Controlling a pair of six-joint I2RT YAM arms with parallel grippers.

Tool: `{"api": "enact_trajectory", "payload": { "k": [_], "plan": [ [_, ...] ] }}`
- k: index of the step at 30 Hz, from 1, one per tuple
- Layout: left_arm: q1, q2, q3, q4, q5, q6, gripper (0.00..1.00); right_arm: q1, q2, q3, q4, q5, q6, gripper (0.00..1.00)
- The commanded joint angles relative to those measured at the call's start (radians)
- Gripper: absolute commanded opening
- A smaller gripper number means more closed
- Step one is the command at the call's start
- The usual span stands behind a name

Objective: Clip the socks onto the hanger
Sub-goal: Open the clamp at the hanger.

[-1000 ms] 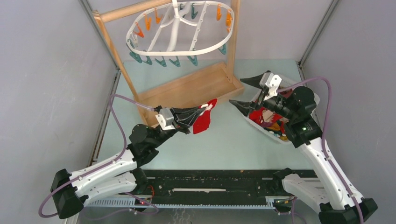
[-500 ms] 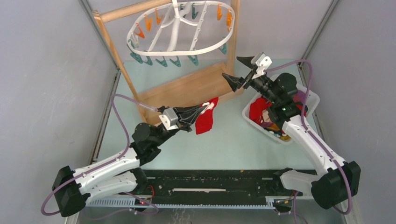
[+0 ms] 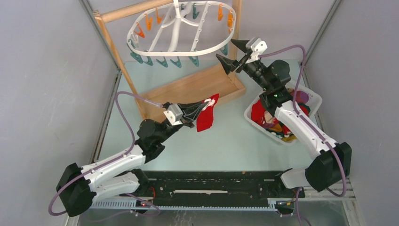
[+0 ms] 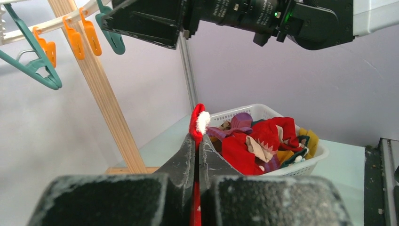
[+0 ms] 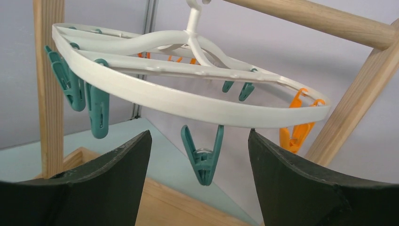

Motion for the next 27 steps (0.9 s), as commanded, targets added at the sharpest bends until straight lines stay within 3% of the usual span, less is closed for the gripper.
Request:
{"api": "enact_trajectory", "payload": {
  "k": [1,20,27],
  "plan": [
    [0.021,0.023,0.011,0.085,0.039,-0.015,0.0,0.019,0.042,0.067,0.052,0.043,-0.002,0.82],
    [0.085,0.078,0.005,0.176,0.103,-0.08,0.0,0.024,0.114,0.154,0.036,0.063,0.016,0.59],
    [0.097,0.099,0.018,0.189,0.117,-0.134,0.0,0.016,0.124,0.191,-0.022,0.046,0.04,0.39]
  ]
}}
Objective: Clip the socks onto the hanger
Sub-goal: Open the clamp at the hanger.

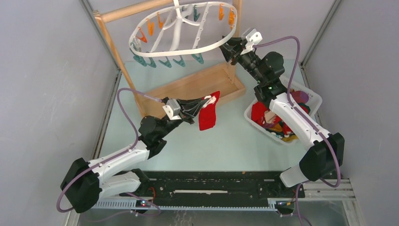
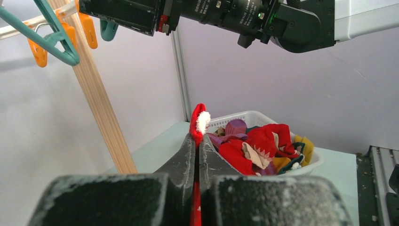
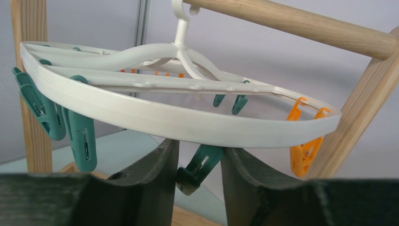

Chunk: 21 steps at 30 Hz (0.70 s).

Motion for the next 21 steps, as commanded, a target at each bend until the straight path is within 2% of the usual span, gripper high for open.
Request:
{"api": "enact_trajectory", "payload": {
  "k": [1,7,13,15,21],
  "plan": [
    [0.016,0.013,0.022,0.064,0.019,-0.045,0.0,-0.007,0.006,0.064,-0.036,-0.012,0.036,0.36],
    [0.026,0.058,0.072,0.08,-0.015,-0.102,0.0,-0.007,-0.007,0.099,-0.14,-0.033,0.134,0.24],
    [0.041,0.097,0.112,0.084,-0.081,-0.152,0.0,0.021,-0.023,0.153,-0.3,-0.018,0.248,0.17],
    [0.068,0.112,0.119,0.11,-0.063,-0.23,0.0,0.025,-0.026,0.164,-0.335,-0.021,0.284,0.16],
    [0.138,0.197,0.092,0.333,0.008,-0.486,0.0,0.027,-0.041,0.156,-0.364,-0.053,0.335,0.15]
  ]
}}
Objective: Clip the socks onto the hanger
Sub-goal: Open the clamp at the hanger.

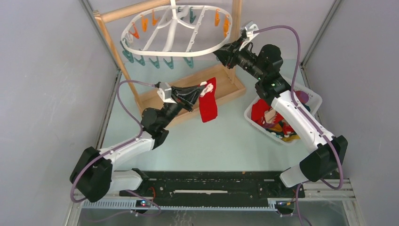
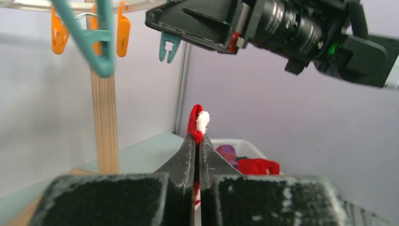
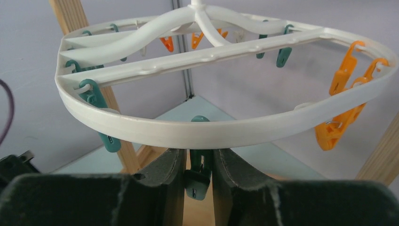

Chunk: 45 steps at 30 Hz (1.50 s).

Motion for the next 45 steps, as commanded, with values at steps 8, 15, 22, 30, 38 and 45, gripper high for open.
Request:
{"api": "enact_trajectory", "payload": {
  "k": [8,15,22,30,38,45],
  "plan": [
    [0.065,0.168,0.049,0.322,0.234,-0.359,0.0,0.011,-0.053,0.027,-0.027,-0.068,0.11,0.13],
    [0.128,0.247,0.137,0.329,0.361,-0.538,0.0,-0.003,-0.066,0.034,-0.048,-0.111,0.163,0.13],
    [0.152,0.374,0.28,0.333,0.463,-0.782,0.0,-0.01,-0.069,0.043,-0.093,-0.101,0.223,0.22],
    [0.156,0.4,0.297,0.332,0.472,-0.811,0.0,-0.028,-0.062,0.038,-0.089,-0.092,0.259,0.34],
    [0.16,0.412,0.286,0.332,0.463,-0.809,0.0,-0.034,-0.053,0.043,-0.082,-0.081,0.261,0.42],
    [0.176,0.46,0.311,0.332,0.483,-0.875,0.0,-0.035,-0.054,0.043,-0.072,-0.091,0.257,0.23]
  ]
}}
